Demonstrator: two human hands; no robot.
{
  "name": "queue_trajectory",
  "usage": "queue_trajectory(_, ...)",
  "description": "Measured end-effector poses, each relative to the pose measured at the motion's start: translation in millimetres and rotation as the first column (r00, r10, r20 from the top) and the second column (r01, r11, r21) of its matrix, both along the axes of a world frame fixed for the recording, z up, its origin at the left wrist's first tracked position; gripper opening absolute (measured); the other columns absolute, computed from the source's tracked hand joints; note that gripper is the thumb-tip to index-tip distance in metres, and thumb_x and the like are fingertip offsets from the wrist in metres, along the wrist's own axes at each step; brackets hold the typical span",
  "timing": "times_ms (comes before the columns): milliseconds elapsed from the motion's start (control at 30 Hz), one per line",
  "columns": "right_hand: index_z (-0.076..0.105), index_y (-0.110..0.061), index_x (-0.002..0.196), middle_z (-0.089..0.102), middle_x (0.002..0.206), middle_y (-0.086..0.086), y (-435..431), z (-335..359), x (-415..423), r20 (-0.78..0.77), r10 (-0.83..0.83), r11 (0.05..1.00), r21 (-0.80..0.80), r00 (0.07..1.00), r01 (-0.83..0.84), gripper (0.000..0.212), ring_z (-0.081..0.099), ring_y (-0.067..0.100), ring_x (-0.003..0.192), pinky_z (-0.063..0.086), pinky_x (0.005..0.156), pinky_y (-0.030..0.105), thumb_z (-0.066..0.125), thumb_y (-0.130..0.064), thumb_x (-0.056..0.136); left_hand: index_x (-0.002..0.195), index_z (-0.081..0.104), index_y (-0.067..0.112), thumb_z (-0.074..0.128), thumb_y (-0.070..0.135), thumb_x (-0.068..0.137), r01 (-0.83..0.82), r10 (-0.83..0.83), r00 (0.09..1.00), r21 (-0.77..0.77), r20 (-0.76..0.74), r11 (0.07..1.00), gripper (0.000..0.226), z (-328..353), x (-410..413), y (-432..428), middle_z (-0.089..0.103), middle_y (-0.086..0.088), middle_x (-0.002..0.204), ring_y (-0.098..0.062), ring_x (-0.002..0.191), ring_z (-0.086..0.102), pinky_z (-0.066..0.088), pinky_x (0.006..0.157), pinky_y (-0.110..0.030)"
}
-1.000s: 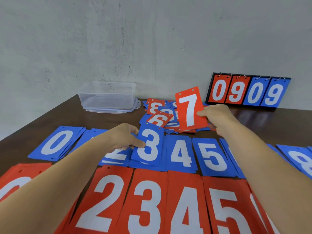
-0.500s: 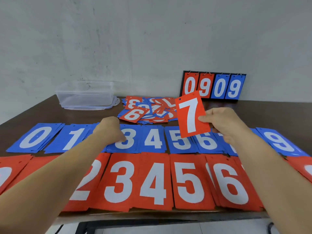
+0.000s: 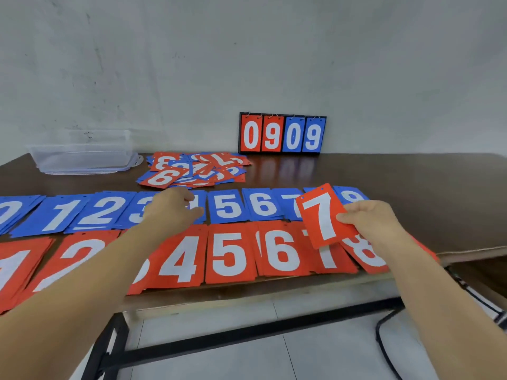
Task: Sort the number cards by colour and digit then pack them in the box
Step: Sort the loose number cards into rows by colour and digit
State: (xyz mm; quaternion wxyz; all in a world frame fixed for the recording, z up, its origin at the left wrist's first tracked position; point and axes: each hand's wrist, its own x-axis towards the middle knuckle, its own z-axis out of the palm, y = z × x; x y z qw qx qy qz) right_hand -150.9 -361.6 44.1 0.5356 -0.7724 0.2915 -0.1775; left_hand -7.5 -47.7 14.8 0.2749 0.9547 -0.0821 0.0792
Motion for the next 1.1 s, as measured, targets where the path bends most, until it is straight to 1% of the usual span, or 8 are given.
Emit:
queue_trajectory(100,0.066,-0.004,0.105,0.065,0.083,0.003,-8.7,-17.0,-19.8,-0.043,0.021,1.0,0.02,0.999,-0.02,0.023,0.063,0.01,0.066,0.046,0.052,0.015,0.069,0.002,0.083,0.127,0.058,0.015,0.069,0.037,0.085,-0.011,0.011,1.0,0.019,0.009,1.0,0.049,-5.6,-17.9,-13.8,0.062,-0.003,0.125,-0.021,0.112,0.059,0.051,0.092,-0.041)
queue_trajectory(200,0.067,-0.007,0.113,0.067,0.114,0.007,-8.3,-39.5,-20.8,-0.121,0.012,0.993,-0.114,0.993,-0.026,0.032,0.062,0.02,0.101,0.05,0.09,0.033,0.073,-0.006,0.082,0.127,0.058,0.017,0.068,0.042,0.086,-0.016,0.016,1.0,0.064,0.006,0.998,0.05,-9.8,-30.5,-22.8,0.062,-0.001,0.126,-0.02,0.112,0.058,0.051,0.088,-0.037)
queue_trajectory(267,0.067,-0.01,0.116,0.065,0.122,0.005,-4.3,-49.5,-19.1,-0.169,-0.016,0.967,-0.253,0.985,-0.028,0.034,0.059,0.023,0.113,0.047,0.098,0.037,0.073,-0.011,0.083,0.127,0.058,0.018,0.068,0.042,0.085,-0.015,0.015,1.0,0.064,-0.002,0.998,0.05,-10.7,-36.3,-25.2,0.062,-0.001,0.126,-0.02,0.112,0.058,0.051,0.089,-0.037)
queue_trajectory(433,0.067,-0.013,0.1,0.069,0.097,0.003,11.1,-52.6,-23.6,-0.282,-0.107,0.799,-0.595,0.953,-0.087,0.015,0.063,0.02,0.083,0.041,0.054,0.023,0.066,-0.022,0.088,0.127,0.058,0.021,0.069,0.043,0.085,-0.031,0.032,0.999,0.078,-0.007,0.996,0.049,-11.2,-44.1,-24.7,0.061,-0.001,0.128,-0.019,0.109,0.059,0.051,0.083,-0.034)
queue_trajectory(500,0.067,-0.016,0.092,0.067,0.087,0.0,12.1,-51.3,-23.9,-0.306,-0.137,0.755,-0.648,0.942,-0.101,0.011,0.056,0.014,0.068,0.034,0.049,0.022,0.066,-0.027,0.088,0.127,0.059,0.021,0.069,0.043,0.085,-0.033,0.033,0.999,0.079,-0.004,0.996,0.049,-11.7,-45.2,-23.9,0.061,-0.001,0.127,-0.02,0.109,0.059,0.051,0.084,-0.035)
queue_trajectory(633,0.066,-0.02,0.08,0.064,0.075,-0.004,10.9,-49.0,-19.8,-0.341,-0.162,0.723,-0.68,0.926,-0.124,0.014,0.051,0.008,0.059,0.034,0.046,0.021,0.064,-0.03,0.089,0.127,0.059,0.02,0.069,0.043,0.085,-0.024,0.025,1.0,0.085,-0.005,0.996,0.049,-9.4,-44.0,-23.8,0.061,-0.001,0.127,-0.02,0.11,0.058,0.052,0.087,-0.037)
queue_trajectory(867,0.065,-0.026,0.091,0.063,0.088,-0.011,30.2,-34.8,18.3,-0.222,-0.061,0.75,-0.654,0.973,-0.102,0.008,0.055,0.011,0.075,0.037,0.053,0.023,0.058,-0.025,0.092,0.127,0.059,0.018,0.068,0.041,0.085,-0.003,0.001,0.999,0.069,0.033,0.998,0.048,0.7,-23.8,-17.4,0.062,-0.001,0.125,-0.02,0.114,0.056,0.05,0.094,-0.041)
queue_trajectory(1100,0.071,-0.016,0.088,0.071,0.092,0.003,72.1,-16.4,94.3,-0.194,0.036,0.731,-0.664,0.98,-0.158,0.013,0.066,0.022,0.084,0.054,0.067,0.034,0.059,-0.02,0.089,0.124,0.061,0.019,0.069,0.041,0.085,0.027,-0.029,0.999,0.057,0.03,0.998,0.045,8.6,26.0,2.4,0.062,-0.001,0.124,-0.021,0.114,0.057,0.047,0.098,-0.044)
